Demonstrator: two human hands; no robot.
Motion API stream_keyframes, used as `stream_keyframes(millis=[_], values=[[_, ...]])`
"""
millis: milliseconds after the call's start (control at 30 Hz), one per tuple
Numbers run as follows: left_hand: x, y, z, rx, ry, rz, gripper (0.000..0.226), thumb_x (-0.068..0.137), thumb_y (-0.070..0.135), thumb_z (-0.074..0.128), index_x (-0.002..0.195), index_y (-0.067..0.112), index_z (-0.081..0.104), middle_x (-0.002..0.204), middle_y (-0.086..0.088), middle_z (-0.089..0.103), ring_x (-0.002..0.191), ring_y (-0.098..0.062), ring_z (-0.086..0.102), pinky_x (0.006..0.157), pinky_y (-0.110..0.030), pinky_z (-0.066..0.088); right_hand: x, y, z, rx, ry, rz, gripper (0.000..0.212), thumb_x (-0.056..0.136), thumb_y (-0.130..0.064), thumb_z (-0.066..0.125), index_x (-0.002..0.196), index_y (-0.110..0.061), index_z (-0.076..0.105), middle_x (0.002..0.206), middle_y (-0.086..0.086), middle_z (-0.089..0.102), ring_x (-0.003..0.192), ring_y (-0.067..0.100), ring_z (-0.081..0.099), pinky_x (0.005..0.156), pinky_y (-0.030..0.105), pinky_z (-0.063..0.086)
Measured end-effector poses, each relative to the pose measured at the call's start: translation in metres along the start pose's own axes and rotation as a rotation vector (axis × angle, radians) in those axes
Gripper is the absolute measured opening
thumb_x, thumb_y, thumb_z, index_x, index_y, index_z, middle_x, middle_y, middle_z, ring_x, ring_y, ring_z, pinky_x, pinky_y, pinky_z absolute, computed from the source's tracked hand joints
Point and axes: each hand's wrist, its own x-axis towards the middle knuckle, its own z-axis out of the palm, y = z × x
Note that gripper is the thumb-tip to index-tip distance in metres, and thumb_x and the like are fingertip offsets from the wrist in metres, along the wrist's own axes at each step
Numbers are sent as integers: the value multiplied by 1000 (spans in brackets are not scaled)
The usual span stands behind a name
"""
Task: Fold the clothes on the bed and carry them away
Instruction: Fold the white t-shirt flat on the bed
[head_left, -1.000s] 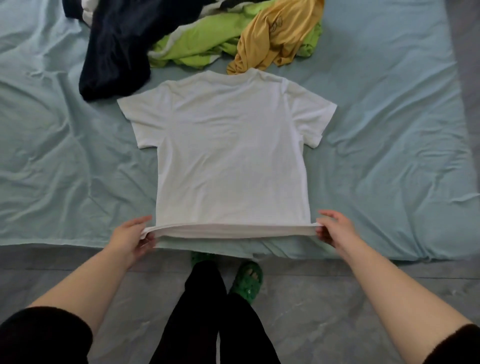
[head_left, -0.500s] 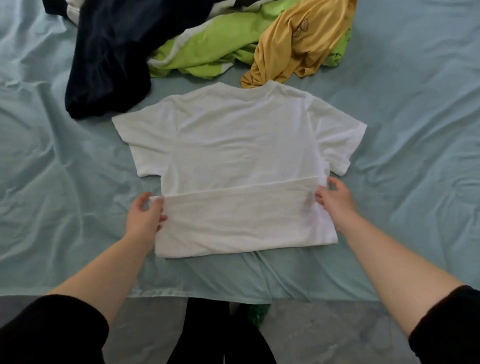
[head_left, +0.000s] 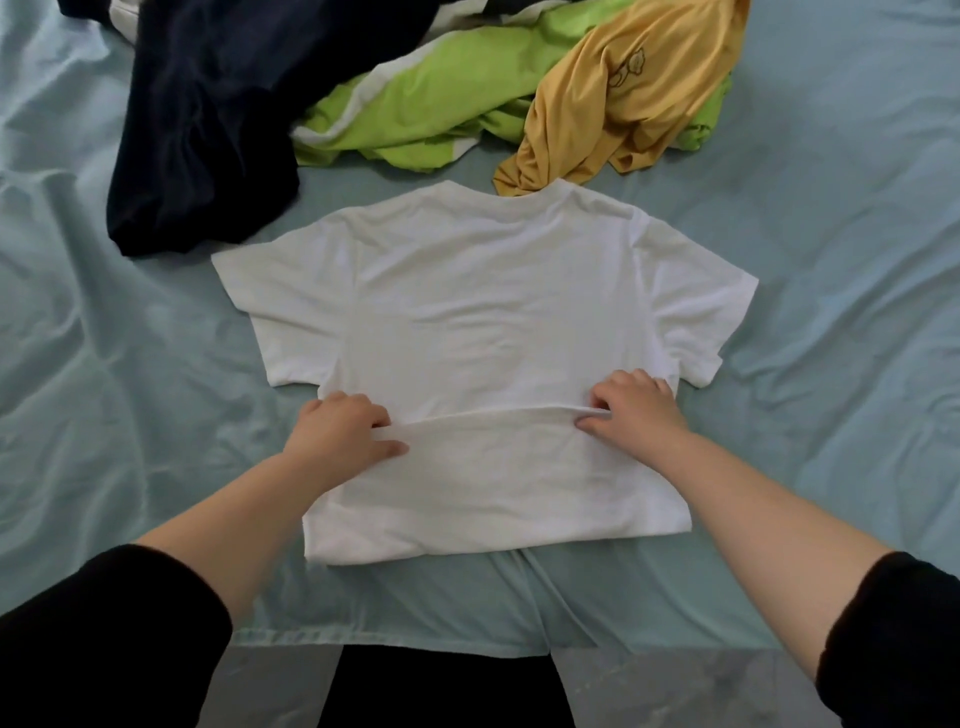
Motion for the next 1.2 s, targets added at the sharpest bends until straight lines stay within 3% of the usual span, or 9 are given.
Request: stream_keyframes(millis=[100,200,367,467,633,867,967,1100,1200], values=[[-2,-2,-10,-163,43,2,26,90,54,52,79,31,50,77,11,57,85,-20,52,74,-32,33,0,13,-11,179,-3,-54,30,88,-51,57,73,-28,44,76,-8,50,86,21,51,69,32,29],[9,3,-40,-250,174,-18,22,92,51,51,87,30,52,77,7,57,77,-22,53,61,-33,36,12,20,-41,316,92,-28,32,91,-52,53,79,-24,43,66,-4,53,69,23,52,54,33,33],[65,13,-104,-173,346,-3,20,97,45,44,99,28,55,92,0,63,88,-30,58,71,-36,46,72,22,-103,256,311,-49,28,96,-49,46,85,-23,47,68,-7,51,68,23,50,50,30,28],[101,5,-117,-74,351,-27,21,99,35,40,108,25,57,108,-6,66,95,-33,59,77,-35,43,108,29,-115,123,277,-71,26,101,-40,37,93,-20,52,90,0,61,79,26,55,59,36,41],[122,-11,-112,49,312,-47,25,100,40,38,99,19,52,104,-6,64,88,-31,57,71,-35,40,136,37,-97,-65,188,-113,21,103,-33,27,90,-21,38,90,4,59,74,26,55,54,35,34],[131,-5,-148,105,603,57,26,101,32,40,95,9,52,96,-16,63,82,-39,59,68,-39,38,161,32,-128,-134,476,-96,19,104,-27,33,88,-17,33,90,10,61,67,29,45,52,33,22],[148,-5,-162,138,650,34,27,101,31,39,95,7,50,95,-19,61,84,-41,58,71,-42,38,183,29,-144,-115,506,-68,20,104,-27,33,97,-12,44,98,14,62,84,37,57,59,37,28],[170,-1,-158,184,632,-63,23,100,28,40,106,10,53,107,-19,58,103,-39,53,88,-46,37,198,18,-143,-171,459,22,11,98,-13,42,108,-14,48,113,14,58,107,34,52,81,39,34],[170,18,-136,148,655,-180,38,96,25,44,134,18,42,140,-15,37,134,-32,27,113,-51,13,185,2,-127,-79,650,59,25,93,-10,47,117,-15,50,129,12,49,122,31,42,106,45,24]])
